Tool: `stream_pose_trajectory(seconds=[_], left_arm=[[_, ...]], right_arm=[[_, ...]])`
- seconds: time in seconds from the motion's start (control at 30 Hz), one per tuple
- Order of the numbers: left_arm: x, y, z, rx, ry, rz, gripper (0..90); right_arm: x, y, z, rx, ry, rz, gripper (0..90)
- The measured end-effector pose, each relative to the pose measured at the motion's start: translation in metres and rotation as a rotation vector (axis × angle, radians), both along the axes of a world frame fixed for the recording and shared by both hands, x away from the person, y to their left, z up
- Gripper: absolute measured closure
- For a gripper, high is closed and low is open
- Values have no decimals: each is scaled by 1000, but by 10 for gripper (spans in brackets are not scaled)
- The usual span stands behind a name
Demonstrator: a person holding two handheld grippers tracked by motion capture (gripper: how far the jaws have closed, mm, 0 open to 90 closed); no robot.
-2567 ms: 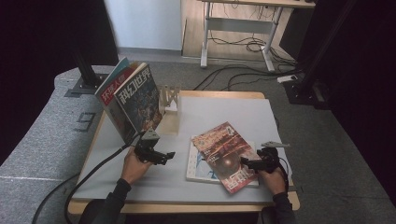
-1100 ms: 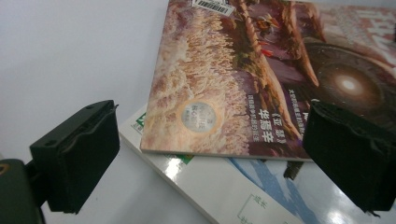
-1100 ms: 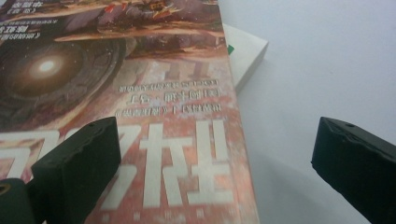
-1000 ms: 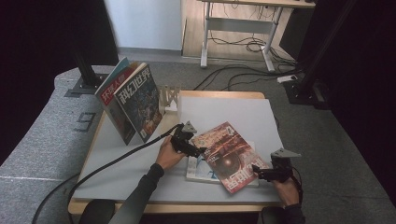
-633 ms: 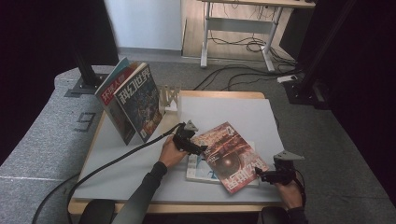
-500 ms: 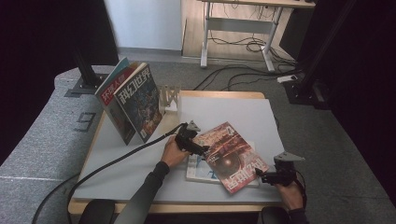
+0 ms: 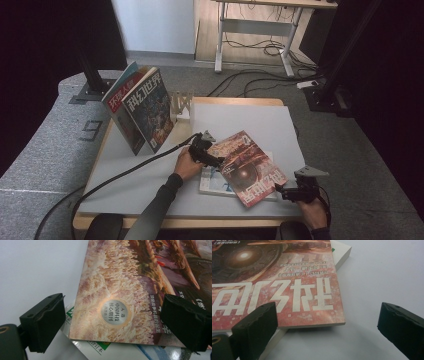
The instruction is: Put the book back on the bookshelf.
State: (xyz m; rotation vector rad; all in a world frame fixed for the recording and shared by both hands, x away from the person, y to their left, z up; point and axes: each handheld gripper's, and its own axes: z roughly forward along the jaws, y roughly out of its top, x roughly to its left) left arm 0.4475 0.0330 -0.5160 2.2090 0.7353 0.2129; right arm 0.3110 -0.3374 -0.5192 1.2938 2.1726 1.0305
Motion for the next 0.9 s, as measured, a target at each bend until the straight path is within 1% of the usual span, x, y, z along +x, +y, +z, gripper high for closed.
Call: stream_pose_trajectory(seconds=[0.07,0.17,0.43,0.57,0.7,0.9], left_arm=[[-1,0,0,1,-2,-3,60],[-2,-1,0,0,-5,-4,59],[-2,-1,0,-4,-4,-7,69],[-5,-2,0,6,-3,-17,74],[-7,-2,1,12,1,-13,72],[-10,-1,2,32,10,-14,64]], right_arm=[[-1,-1,0,2,2,-2,25],[-2,-2,-1,-22,9,-3,30],[-1,-4,-3,-10,8,-10,6],[1,-4,-3,-14,10,-9,0],[2,-4,-2,-22,1,-13,0],[5,-5,-2,-28,-6,-26,0]])
